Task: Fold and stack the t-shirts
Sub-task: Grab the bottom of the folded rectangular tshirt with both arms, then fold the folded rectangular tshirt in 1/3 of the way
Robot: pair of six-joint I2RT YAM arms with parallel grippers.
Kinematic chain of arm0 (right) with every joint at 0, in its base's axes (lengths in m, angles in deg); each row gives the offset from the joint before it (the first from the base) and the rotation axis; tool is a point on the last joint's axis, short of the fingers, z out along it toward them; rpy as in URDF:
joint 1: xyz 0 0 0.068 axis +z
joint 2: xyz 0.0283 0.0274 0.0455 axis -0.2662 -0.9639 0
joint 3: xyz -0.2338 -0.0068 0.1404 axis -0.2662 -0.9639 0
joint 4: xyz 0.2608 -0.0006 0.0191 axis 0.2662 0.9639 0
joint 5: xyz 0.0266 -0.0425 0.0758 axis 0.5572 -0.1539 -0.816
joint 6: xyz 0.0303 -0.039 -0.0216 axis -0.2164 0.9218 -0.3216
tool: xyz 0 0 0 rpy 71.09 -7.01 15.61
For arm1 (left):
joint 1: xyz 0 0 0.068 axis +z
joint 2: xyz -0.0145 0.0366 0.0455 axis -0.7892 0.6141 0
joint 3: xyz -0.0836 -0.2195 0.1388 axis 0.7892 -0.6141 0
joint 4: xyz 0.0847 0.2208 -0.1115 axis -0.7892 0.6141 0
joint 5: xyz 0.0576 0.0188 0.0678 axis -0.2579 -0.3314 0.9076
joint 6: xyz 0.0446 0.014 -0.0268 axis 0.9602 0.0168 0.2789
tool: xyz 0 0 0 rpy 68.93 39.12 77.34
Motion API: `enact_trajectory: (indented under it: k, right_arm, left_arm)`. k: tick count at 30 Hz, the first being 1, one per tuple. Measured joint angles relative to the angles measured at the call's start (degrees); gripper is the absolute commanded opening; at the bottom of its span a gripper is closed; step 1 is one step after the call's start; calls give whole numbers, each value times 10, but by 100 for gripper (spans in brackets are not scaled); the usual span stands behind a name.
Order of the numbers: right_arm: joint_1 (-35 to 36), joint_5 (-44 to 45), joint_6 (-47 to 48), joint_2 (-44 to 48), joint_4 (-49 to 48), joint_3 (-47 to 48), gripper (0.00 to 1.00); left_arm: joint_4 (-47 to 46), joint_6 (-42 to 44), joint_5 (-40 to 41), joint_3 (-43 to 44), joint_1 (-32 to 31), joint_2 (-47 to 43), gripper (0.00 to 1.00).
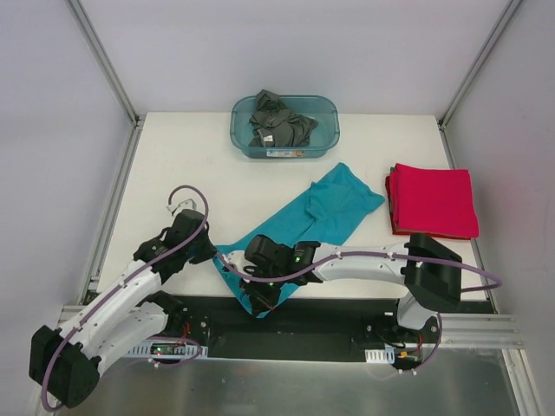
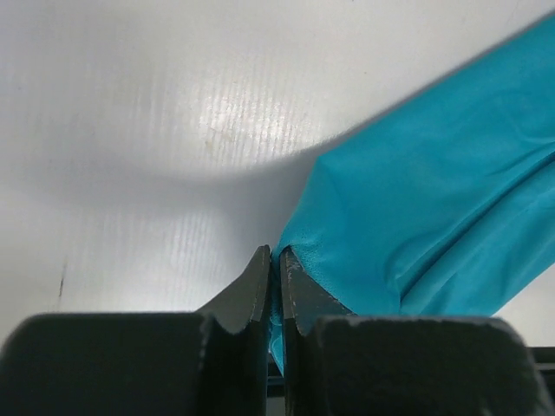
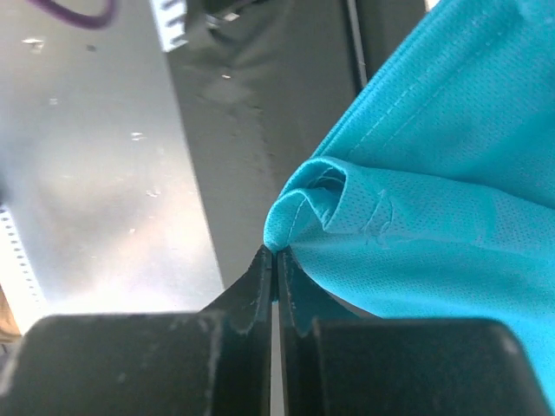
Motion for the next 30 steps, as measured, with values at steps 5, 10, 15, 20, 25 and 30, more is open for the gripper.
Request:
enact_trajectory:
  k: [5, 10, 15, 20, 25, 30]
  right_arm:
    - [0, -53, -7, 12, -31, 0, 0]
    - [-5, -64, -9, 43, -39, -3, 0]
    - [-43, -59, -14, 98, -44, -36, 0]
    - [-99, -24, -17, 163, -24, -94, 0]
    - [-162, 15, -17, 220, 6, -139, 1]
    - [-220, 41, -10, 259, 32, -157, 0]
  left_arm:
    - [42, 2, -3, 3, 3, -64, 0]
    - [53, 6, -13, 30, 3, -58, 0]
    - [28, 16, -34, 70, 3, 4, 0]
    - [-14, 20, -58, 98, -2, 71, 0]
    - [-55, 31, -81, 154, -19, 153, 0]
    - [-85, 42, -97, 213, -29, 231, 0]
